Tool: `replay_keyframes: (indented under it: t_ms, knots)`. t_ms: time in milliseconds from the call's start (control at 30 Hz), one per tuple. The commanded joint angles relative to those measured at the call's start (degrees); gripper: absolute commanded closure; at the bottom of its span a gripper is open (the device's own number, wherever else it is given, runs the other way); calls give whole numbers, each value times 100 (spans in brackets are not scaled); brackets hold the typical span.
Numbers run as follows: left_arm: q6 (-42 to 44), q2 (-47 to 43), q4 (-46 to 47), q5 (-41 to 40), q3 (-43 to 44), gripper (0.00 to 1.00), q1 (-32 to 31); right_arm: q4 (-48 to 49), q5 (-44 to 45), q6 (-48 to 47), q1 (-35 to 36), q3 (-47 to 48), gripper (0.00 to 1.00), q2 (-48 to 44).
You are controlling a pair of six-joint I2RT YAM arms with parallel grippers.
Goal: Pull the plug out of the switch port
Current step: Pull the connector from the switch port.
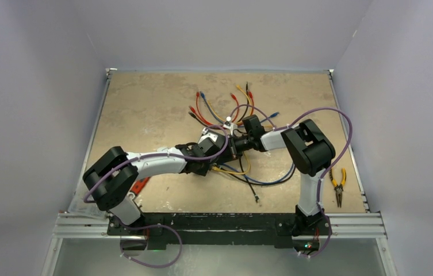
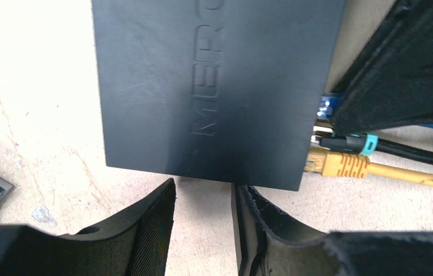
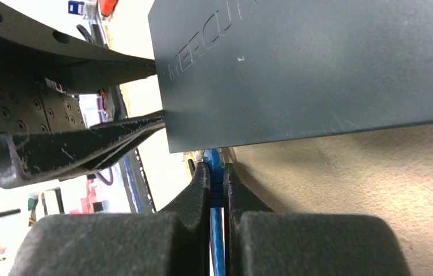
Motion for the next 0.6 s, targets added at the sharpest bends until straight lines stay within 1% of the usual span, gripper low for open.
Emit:
replay_keyframes:
  t_ms: [0, 67, 100, 233, 333, 433, 567]
  knots:
    - [-266, 296, -384, -624, 18, 62, 57, 26, -138, -177, -2, -132, 100, -22]
    - [-41, 304, -243, -350, 36, 62, 52, 33, -137, -171, -5, -148, 100, -21]
    - [45, 300, -181, -161, 41, 59, 47, 41, -130, -166, -3, -152, 100, -20]
    - [449, 61, 107, 398, 28, 43, -39, 74, -139, -145, -6, -104, 100, -5]
    - [523, -287, 360, 623, 11, 37, -67, 89, -136, -135, 3, -68, 100, 23]
    - [467, -543, 542, 655, 54, 33, -66, 108, -142, -126, -2, -69, 100, 54]
    - [424, -580, 693, 611, 239, 31, -69, 134, -151, -126, -2, -97, 100, 72]
